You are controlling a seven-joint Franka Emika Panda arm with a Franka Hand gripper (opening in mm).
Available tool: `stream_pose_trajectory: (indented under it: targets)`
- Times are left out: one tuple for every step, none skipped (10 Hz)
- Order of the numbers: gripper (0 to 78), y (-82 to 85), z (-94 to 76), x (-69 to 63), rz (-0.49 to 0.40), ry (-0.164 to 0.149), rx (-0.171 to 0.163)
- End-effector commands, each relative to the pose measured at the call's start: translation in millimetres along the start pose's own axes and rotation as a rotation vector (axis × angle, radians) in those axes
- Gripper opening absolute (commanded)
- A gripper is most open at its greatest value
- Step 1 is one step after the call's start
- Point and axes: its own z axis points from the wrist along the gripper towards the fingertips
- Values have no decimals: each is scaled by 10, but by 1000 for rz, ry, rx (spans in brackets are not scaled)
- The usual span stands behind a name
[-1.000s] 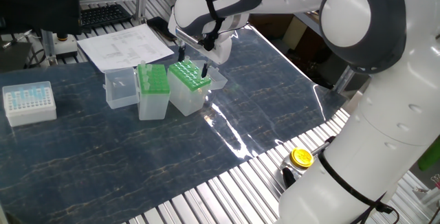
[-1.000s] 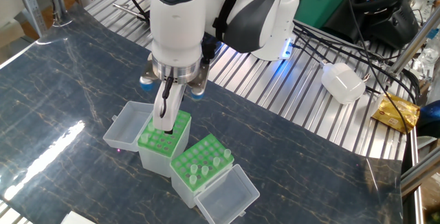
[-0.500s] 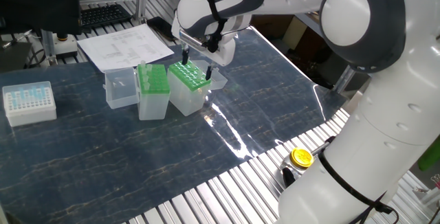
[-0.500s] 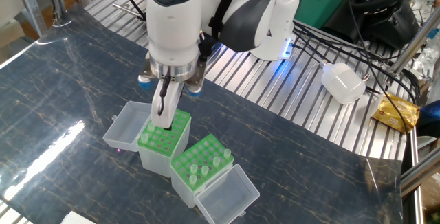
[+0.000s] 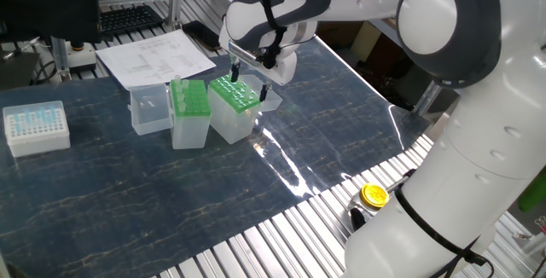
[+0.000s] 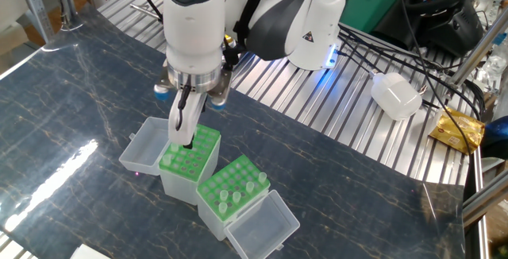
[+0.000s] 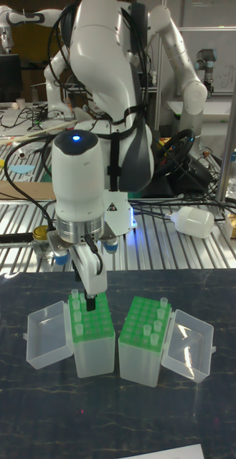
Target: Transfer all large pipette tips from one holder to another
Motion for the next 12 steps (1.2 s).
stream_pose_trajectory:
  targets:
    - [774, -89, 76, -11, 5, -7, -13]
    - [774, -116, 96, 2, 6, -9, -16]
    - [774, -130, 108, 1, 5, -11, -18]
    - [774, -135, 111, -2, 5, -13, -20]
    - [774, -136, 111, -4, 4, -14, -21]
    - [774, -140, 113, -3, 4, -14, -22]
    - [774, -153, 120, 0, 4, -15, -24]
    - [774, -172, 123, 4, 3, -17, -25]
    - [774, -181, 122, 6, 4, -16, -26]
    - [774, -188, 129, 2, 1, -15, -27]
    - [774, -193, 135, -3, -3, -16, -30]
    - [774, -193, 135, -3, -6, -16, -31]
